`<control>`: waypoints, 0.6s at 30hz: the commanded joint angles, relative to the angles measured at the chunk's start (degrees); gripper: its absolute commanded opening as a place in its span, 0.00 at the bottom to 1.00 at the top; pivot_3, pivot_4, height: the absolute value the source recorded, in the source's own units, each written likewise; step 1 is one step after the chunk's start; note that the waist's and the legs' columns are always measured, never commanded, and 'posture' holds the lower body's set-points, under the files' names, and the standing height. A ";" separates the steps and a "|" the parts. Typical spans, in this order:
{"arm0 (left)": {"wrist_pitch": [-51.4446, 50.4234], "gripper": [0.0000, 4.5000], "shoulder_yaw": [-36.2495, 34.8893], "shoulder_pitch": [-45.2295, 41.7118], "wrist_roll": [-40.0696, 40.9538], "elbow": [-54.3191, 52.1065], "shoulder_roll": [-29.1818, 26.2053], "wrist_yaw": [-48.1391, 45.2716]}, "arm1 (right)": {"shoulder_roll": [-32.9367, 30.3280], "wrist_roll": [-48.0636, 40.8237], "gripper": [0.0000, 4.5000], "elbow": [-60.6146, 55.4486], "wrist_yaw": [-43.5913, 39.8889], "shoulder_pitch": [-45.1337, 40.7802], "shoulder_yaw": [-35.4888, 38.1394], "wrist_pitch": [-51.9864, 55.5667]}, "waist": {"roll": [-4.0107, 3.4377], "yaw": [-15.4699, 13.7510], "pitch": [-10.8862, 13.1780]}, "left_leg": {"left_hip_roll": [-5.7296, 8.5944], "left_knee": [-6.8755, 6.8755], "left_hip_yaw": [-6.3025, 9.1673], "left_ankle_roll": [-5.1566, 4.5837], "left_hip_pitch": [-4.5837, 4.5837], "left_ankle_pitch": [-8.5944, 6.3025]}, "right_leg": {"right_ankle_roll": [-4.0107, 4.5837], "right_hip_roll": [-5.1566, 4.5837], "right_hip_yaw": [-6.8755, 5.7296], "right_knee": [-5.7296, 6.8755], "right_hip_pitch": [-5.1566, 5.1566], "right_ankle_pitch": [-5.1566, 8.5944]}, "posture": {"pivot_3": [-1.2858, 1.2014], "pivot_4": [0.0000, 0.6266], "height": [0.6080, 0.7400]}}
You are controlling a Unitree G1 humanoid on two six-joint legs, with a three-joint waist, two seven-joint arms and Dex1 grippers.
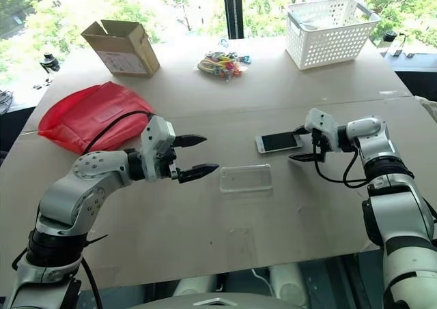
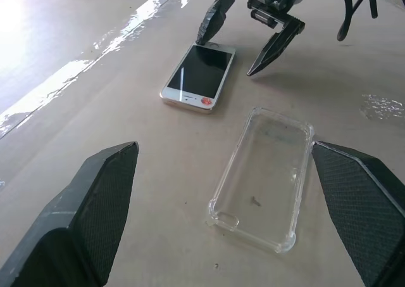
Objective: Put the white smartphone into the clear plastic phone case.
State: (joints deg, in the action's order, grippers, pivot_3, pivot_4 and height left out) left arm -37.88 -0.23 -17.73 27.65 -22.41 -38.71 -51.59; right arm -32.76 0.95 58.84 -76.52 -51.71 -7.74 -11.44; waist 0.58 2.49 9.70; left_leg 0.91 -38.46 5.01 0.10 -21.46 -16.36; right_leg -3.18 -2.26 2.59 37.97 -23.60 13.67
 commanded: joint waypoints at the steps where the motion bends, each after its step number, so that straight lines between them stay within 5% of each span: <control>1: 1.78 0.99 -0.32 -1.09 -0.03 0.17 -0.81 -0.74 | 0.38 -0.41 1.00 3.09 2.67 -2.22 1.68 2.62 | -0.02 0.03 0.01 | 0.00 0.00 0.00 0.02 0.00 0.01 | 0.00 0.00 0.00 0.00 0.00 0.00 | 0.52 0.24 1.00; 8: 3.40 0.99 1.24 -1.87 -0.86 1.40 0.21 -0.44 | 1.01 3.52 1.00 7.79 2.32 -2.78 -1.00 2.35 | -0.02 -0.05 0.02 | 0.00 0.04 -0.01 0.21 -0.10 0.12 | 0.00 0.00 0.00 -0.10 -0.06 0.00 | 0.52 0.24 1.00; 18: 3.70 0.99 -0.11 0.89 -0.76 0.44 -0.90 0.11 | 0.22 1.72 1.00 -5.38 -8.35 5.86 -3.03 5.24 | -0.01 -0.08 0.00 | -0.09 0.11 0.09 0.14 -0.05 0.08 | 0.01 0.09 -0.07 -0.09 -0.06 0.01 | 0.52 0.24 1.00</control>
State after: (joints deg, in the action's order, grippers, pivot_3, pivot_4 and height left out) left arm -35.60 0.73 -16.72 26.83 -19.95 -38.98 -51.44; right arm -33.02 1.69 53.56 -80.97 -48.61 -7.80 -8.22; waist 0.57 2.42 9.71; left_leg 0.81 -38.35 5.11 0.09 -21.52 -16.37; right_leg -3.17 -2.17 2.51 37.88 -23.66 13.67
